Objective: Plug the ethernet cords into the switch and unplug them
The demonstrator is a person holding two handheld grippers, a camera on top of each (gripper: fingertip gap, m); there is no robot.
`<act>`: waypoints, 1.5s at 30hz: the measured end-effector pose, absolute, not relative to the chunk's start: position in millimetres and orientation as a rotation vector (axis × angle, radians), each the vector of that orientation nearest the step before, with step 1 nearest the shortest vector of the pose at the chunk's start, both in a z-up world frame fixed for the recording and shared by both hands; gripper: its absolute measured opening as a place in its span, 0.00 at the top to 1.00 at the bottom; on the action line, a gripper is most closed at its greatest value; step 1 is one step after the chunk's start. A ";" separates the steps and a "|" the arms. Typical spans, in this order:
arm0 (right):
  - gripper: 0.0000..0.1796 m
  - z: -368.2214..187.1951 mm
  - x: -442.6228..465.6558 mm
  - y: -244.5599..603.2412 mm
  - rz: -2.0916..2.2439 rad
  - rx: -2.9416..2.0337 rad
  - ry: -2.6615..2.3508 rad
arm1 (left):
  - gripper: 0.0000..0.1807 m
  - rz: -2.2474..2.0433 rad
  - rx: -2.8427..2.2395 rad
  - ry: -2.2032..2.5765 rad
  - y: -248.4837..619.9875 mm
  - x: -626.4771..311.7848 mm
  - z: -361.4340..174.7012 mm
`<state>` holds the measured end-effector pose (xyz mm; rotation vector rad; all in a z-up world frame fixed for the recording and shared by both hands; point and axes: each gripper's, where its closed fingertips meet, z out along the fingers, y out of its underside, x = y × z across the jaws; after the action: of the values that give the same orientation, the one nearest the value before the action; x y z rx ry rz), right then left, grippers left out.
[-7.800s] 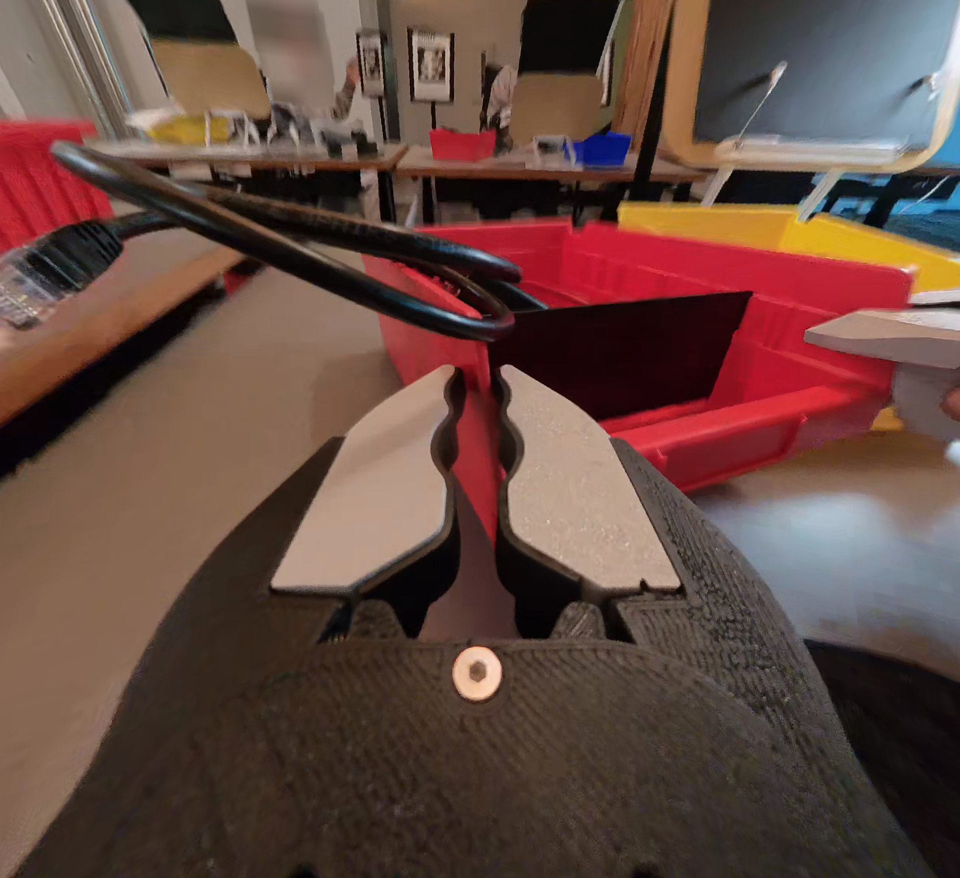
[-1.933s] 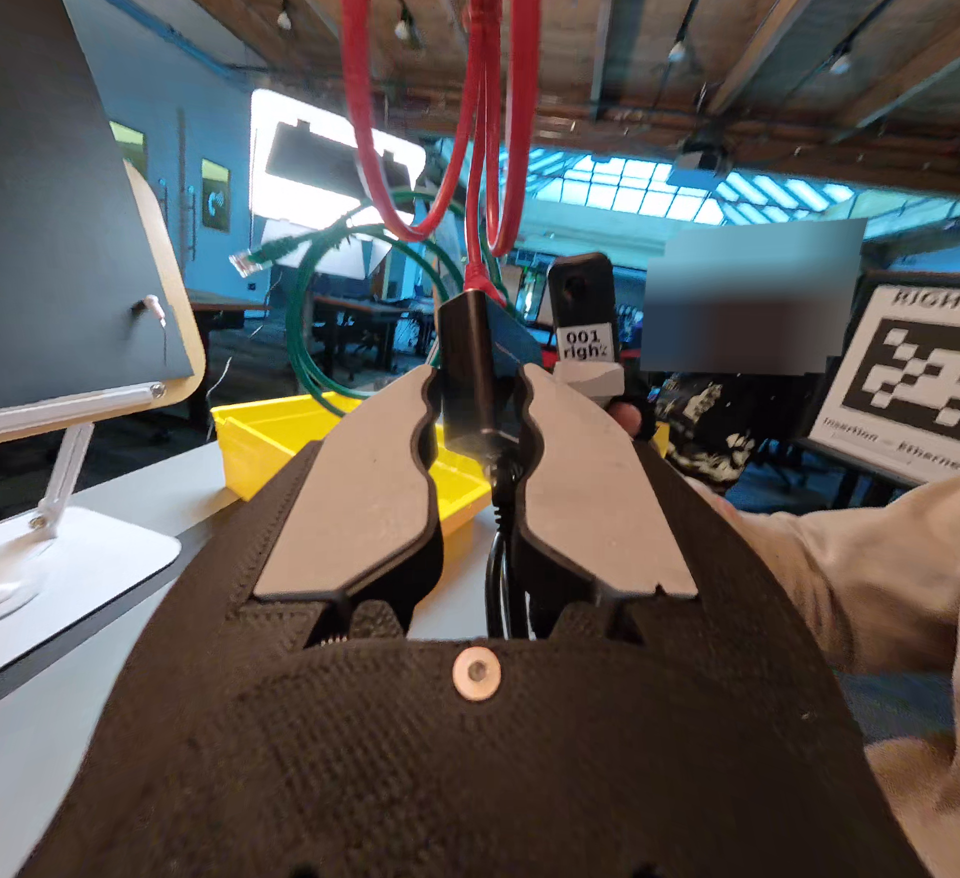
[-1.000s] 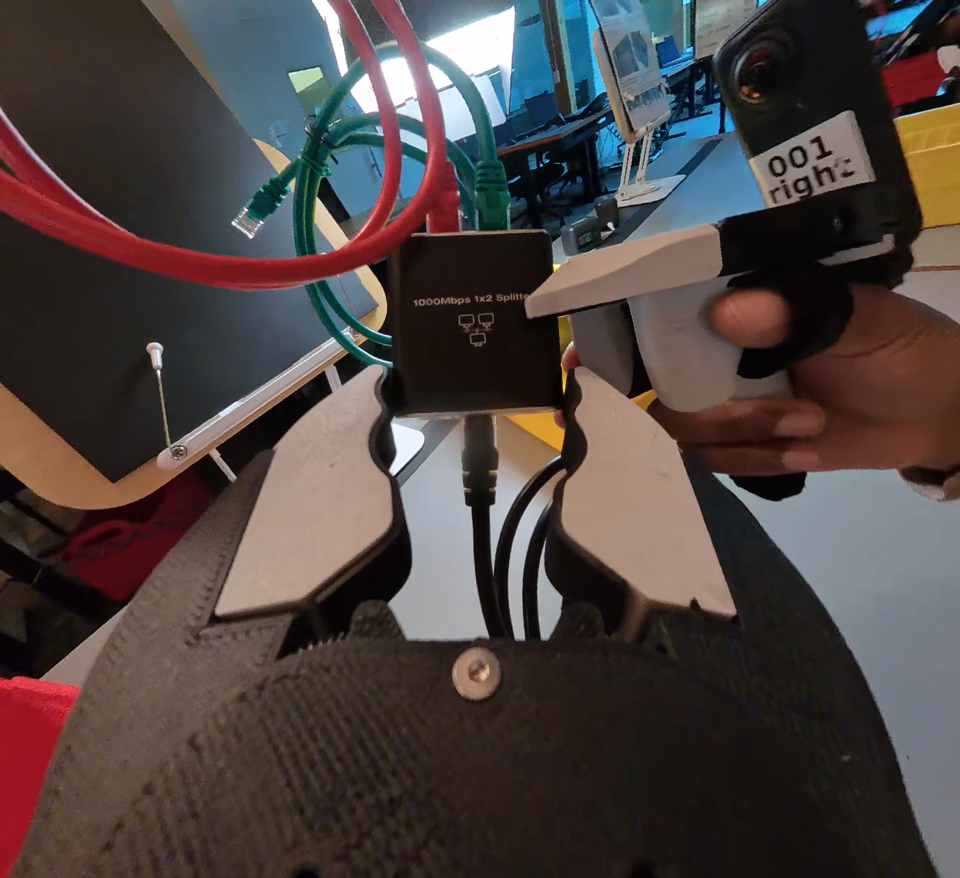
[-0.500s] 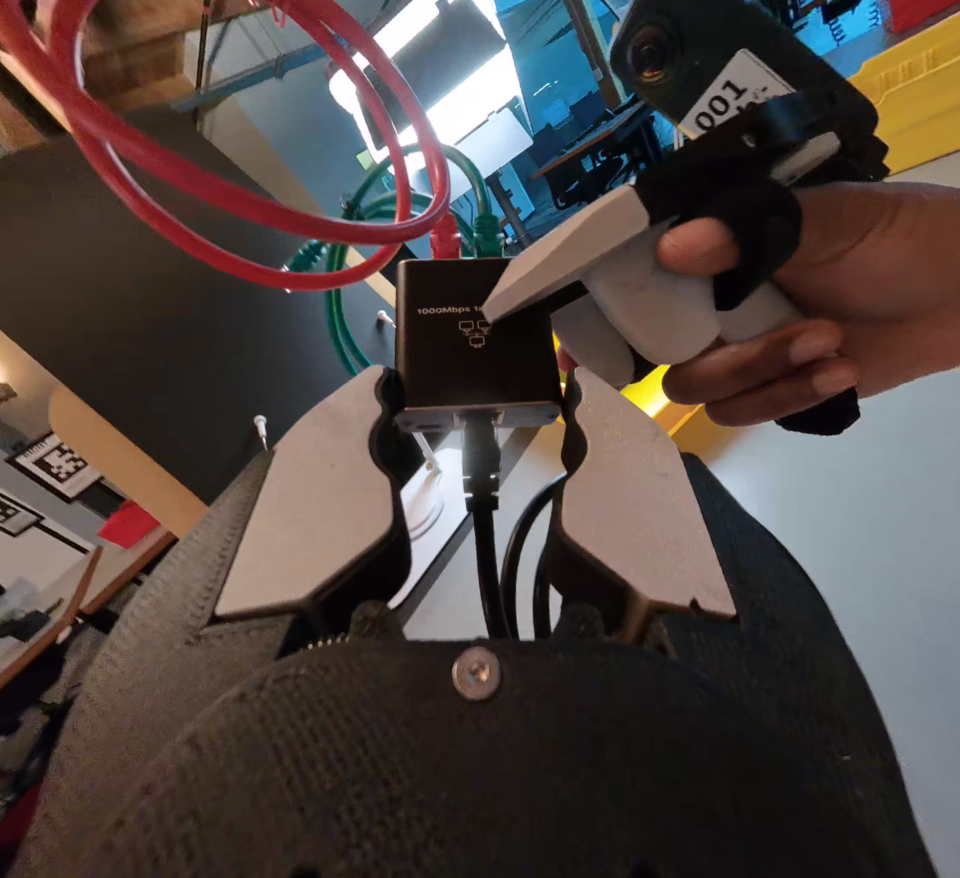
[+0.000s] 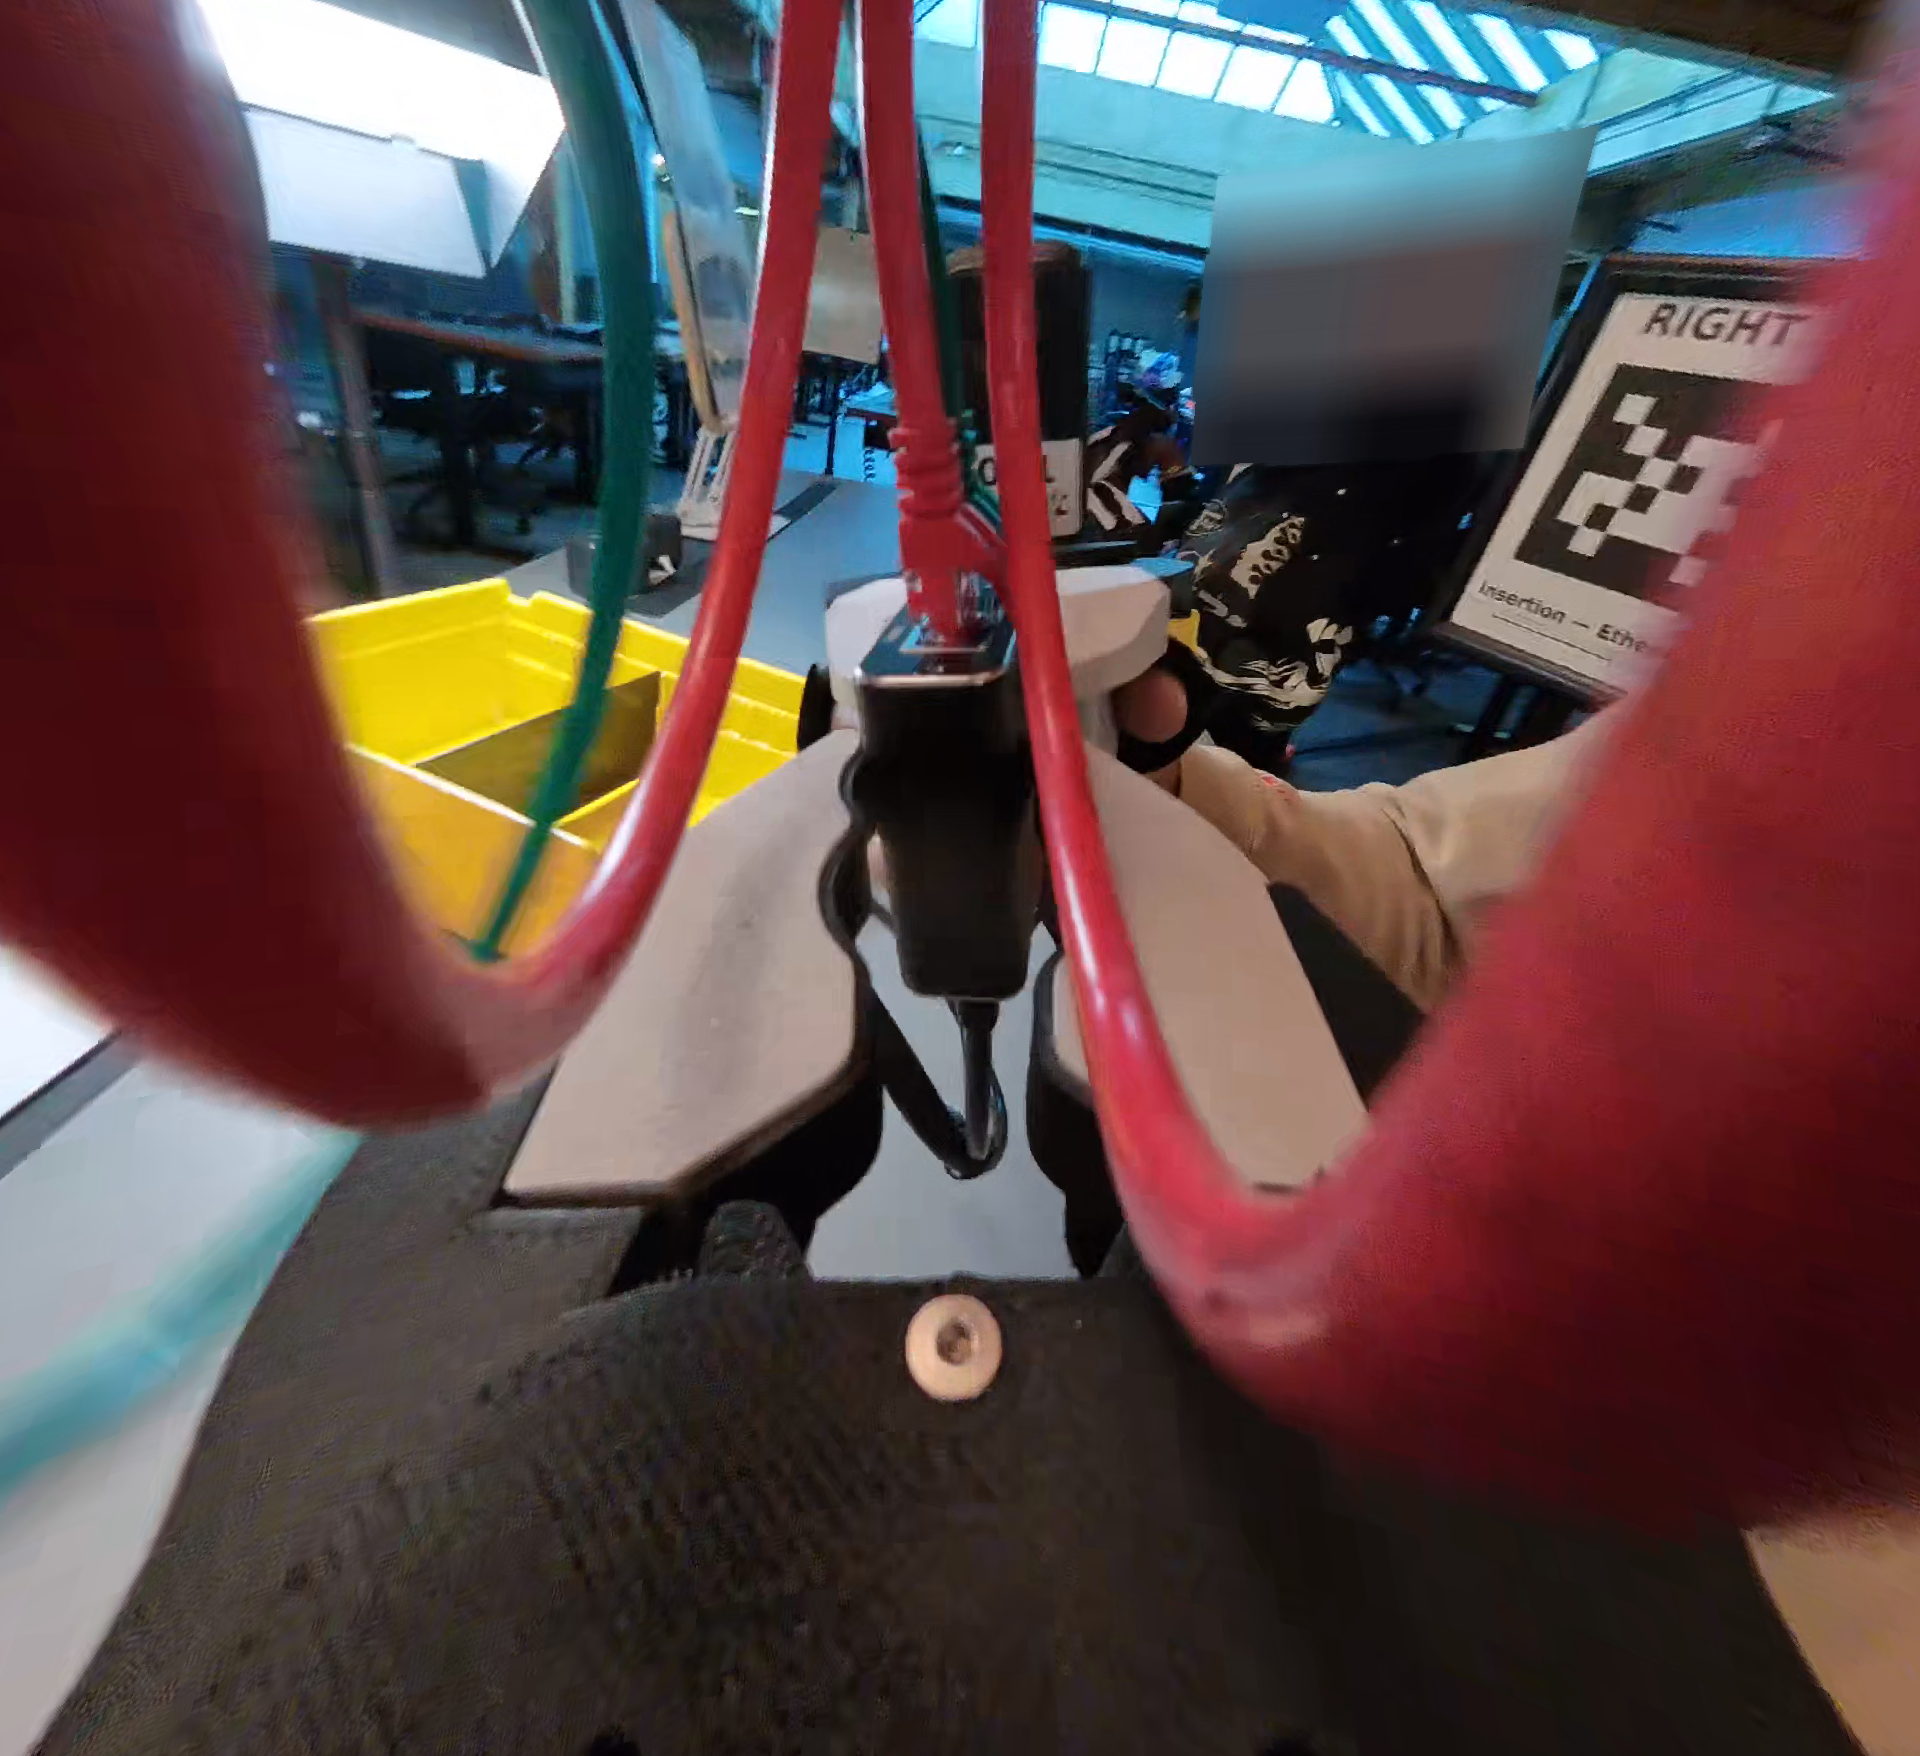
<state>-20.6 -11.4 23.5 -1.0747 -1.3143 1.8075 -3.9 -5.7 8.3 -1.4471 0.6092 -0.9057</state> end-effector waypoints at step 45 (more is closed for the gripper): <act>0.91 -36.7 -28.8 12.0 1.928 -1.457 -1.413 | 0.87 -1.321 -1.831 0.341 3.2 -33.6 -39.3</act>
<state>-28.8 12.0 -36.7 -1.4566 -1.4133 1.9282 -33.6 3.2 -39.3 -1.8305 0.3410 -1.3210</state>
